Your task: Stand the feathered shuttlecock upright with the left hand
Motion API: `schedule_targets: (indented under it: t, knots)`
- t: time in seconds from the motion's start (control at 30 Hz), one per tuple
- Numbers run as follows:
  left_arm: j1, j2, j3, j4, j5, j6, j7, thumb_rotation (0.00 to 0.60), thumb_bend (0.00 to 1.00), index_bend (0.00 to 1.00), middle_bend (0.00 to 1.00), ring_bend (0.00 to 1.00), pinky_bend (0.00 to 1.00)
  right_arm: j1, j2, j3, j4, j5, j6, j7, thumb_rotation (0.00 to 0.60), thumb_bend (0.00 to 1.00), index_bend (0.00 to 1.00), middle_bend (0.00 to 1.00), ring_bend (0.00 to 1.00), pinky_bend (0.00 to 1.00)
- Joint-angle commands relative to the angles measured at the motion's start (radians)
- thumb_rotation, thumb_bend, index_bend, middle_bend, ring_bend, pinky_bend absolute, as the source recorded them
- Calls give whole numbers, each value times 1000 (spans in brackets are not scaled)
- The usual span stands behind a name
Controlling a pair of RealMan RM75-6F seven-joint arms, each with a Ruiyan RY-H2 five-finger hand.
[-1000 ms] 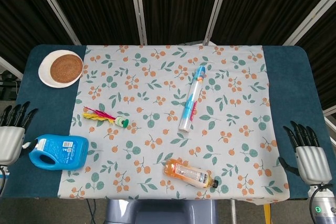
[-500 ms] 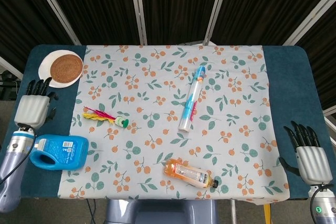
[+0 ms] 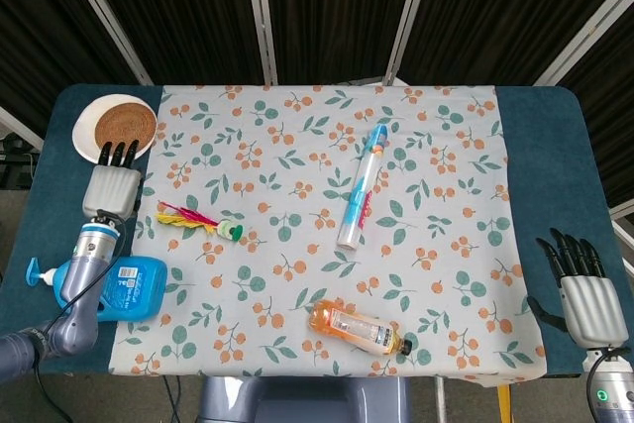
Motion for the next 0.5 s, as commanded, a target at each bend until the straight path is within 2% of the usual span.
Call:
schedule_targets:
  t: [0.03, 0.23, 0.5]
  knots:
    - [-15, -30, 10, 25, -9, -1, 10, 600, 324, 485, 0, 0, 0, 0, 1, 0, -2, 2, -1, 1, 600, 153, 117, 0, 0, 9]
    - [-31, -75, 34, 70, -19, -8, 24, 600, 325, 495, 0, 0, 0, 0, 2, 0, -4, 3, -2, 3, 600, 152, 117, 0, 0, 10]
    - [-46, -129, 39, 123, -27, -13, 8, 600, 324, 494, 0, 0, 0, -1, 3, 1, -6, 5, -2, 6, 600, 154, 117, 0, 0, 9]
